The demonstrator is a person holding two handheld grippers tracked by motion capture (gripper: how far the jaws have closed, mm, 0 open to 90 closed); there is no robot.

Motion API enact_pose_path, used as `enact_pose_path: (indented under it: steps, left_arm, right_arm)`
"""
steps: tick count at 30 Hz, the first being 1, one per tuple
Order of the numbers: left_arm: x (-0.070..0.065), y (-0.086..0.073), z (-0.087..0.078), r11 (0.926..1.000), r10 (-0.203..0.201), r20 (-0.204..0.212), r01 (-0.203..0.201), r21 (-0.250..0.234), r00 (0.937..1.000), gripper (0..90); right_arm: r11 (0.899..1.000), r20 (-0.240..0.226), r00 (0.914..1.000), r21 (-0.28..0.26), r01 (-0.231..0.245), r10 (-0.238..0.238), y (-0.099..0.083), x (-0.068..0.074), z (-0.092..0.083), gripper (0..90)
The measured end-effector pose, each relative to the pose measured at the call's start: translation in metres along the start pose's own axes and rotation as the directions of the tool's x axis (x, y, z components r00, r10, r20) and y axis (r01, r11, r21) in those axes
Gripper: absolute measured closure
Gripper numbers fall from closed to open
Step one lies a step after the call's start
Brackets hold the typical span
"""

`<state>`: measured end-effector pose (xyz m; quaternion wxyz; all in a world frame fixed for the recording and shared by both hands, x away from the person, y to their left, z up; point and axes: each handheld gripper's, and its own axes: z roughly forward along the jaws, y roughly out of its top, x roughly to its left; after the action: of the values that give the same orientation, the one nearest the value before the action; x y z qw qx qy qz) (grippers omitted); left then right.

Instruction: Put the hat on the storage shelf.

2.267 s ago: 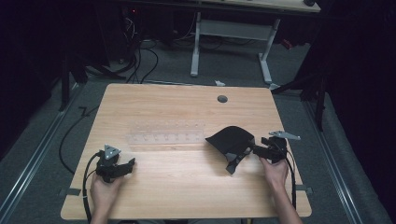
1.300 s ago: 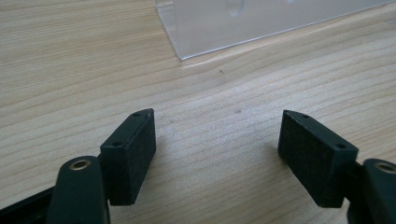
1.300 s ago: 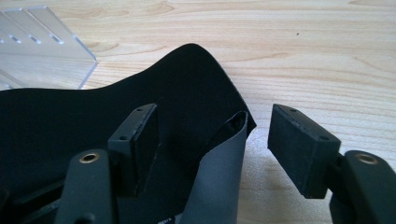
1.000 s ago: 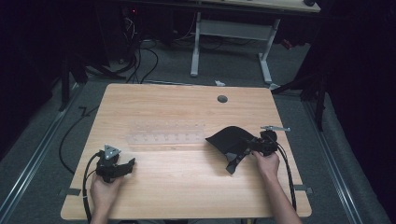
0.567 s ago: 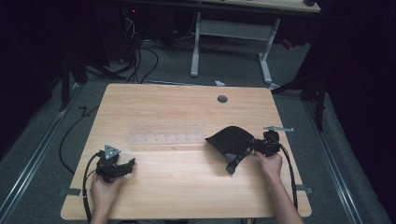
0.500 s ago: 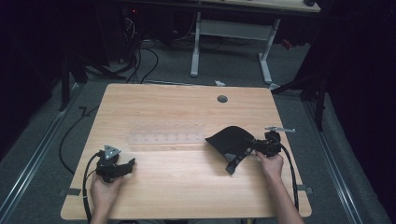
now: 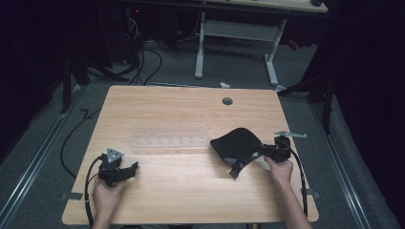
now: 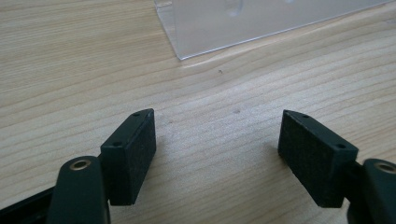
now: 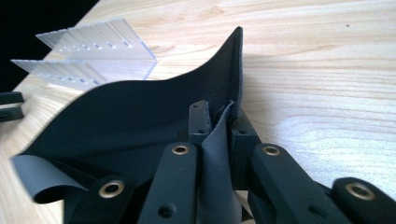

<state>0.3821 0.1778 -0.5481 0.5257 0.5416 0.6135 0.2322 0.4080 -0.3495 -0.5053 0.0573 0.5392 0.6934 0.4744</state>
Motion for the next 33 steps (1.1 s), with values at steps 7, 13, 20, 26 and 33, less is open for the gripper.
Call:
enact_pose_path:
  steps: [7,13,20,26,33]
  left_arm:
    - [0.000,0.000,0.000,1.0000,0.000,0.000,0.000,0.000,1.0000,28.3]
    - [0.000,0.000,0.000,1.0000,-0.002,0.000,0.002,0.000,1.0000,28.2]
    - [-0.001,0.000,0.001,1.0000,-0.008,-0.009,0.008,-0.004,0.9999,28.5]
    - [-0.003,0.000,0.003,0.9999,-0.011,-0.019,0.011,0.001,0.9998,23.2]
    - [-0.002,0.000,0.003,1.0000,-0.007,-0.015,0.007,0.002,0.9999,23.2]
  right_arm:
    - [1.000,-0.004,0.9998,-0.017,0.017,-0.017,0.002,0.009,-0.010,85.4]
    - [0.999,0.008,0.9994,-0.017,0.035,-0.034,0.003,0.014,-0.017,85.6]
    - [0.998,0.025,0.9988,-0.034,0.044,-0.043,0.001,0.018,-0.030,85.7]
    - [0.999,0.033,0.9990,-0.042,0.030,-0.029,-0.004,0.021,-0.042,85.7]
    - [0.997,0.029,0.9991,-0.067,0.033,-0.031,-0.005,0.028,-0.055,85.7]
